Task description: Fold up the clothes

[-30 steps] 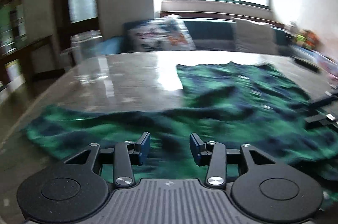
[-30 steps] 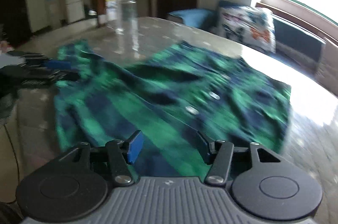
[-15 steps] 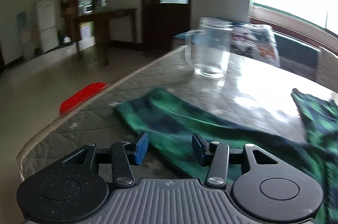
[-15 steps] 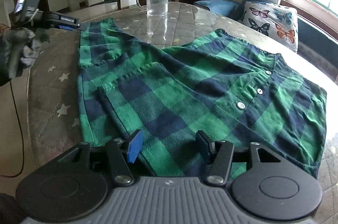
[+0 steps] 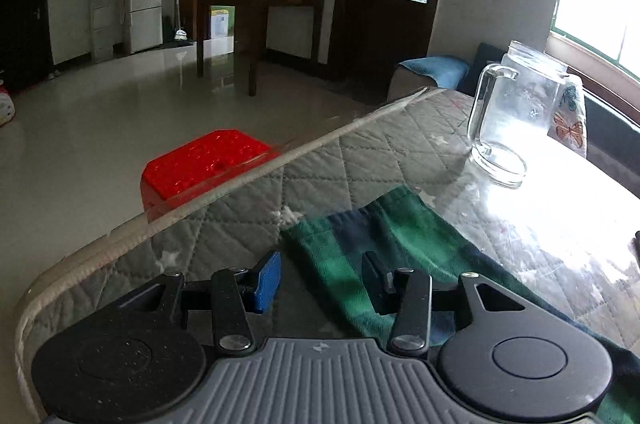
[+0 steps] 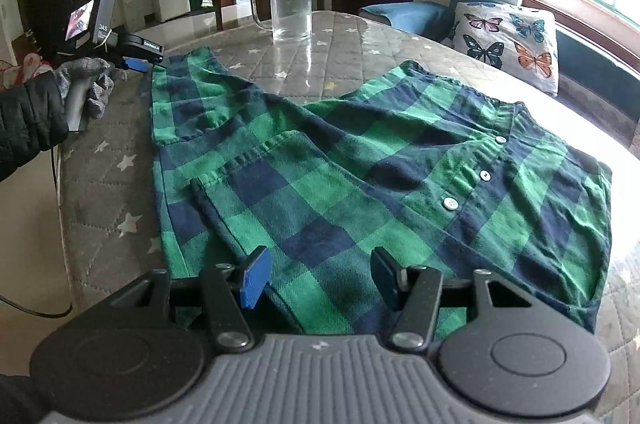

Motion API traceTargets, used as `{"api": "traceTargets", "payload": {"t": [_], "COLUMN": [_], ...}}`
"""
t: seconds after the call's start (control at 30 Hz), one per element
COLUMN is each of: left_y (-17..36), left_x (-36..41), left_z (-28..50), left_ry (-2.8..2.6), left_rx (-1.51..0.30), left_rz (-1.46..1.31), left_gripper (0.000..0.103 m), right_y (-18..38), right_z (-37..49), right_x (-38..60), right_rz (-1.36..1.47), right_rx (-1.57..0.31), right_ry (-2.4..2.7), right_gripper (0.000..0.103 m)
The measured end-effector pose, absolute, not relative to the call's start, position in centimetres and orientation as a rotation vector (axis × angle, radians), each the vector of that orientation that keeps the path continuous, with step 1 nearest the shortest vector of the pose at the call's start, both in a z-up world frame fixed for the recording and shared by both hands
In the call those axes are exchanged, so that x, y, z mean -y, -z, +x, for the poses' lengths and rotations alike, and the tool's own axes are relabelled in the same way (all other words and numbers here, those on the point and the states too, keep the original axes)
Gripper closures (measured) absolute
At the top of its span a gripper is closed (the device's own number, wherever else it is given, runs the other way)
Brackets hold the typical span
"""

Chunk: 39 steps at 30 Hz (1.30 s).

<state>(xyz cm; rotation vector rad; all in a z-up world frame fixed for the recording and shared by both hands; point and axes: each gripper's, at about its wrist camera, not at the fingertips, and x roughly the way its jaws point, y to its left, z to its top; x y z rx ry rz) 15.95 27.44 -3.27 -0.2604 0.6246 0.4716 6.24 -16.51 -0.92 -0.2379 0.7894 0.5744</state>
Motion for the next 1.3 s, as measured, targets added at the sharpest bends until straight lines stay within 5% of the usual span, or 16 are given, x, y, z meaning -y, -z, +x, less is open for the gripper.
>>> {"api": "traceTargets", "payload": {"t": [0.07,0.13,0.2,0.67,0.97,1.3], "left_y": [3.3,3.3,3.1,-5.7,-5.3,-1.9], "left_x": [-27.5,-27.7,-28.0,-15.0,-3.6,1.6], "left_z": [16.1,16.1,15.8,9.3,5.4,3.5], "left_ry": [-0.474,-0.475,-0.468,-0.076,0.279,0.418], "left_rx": [-0.62,-0.613,-0.602,-0.348,-0.395,-0.496], "left_rz": [-0.247,-0.253,-0.286,-0.256,-0.159,-0.004], "left_gripper": [0.066,0.094,0.097,0.1,0.1,0.1], "right_y": [0.9,0.8,0.6,-2.0,-3.5,0.9], "right_z": [6.3,6.2,6.1,6.6,8.4,12.6], "right_x": [16.5,16.6,16.7,19.3,22.8,24.0], "right_rz": [-0.23,-0.224,-0.217,-0.063,0.262,0.691], "right_rx": [-0.788,-0.786,-0.782,-0.742,-0.777,-0.966], "right_ry": [-0.571,-0.568,-0.567,-0.566,-0.62,-0.675], "right_gripper": [0.046,0.046,0.046,0.047,0.048,0.046]}}
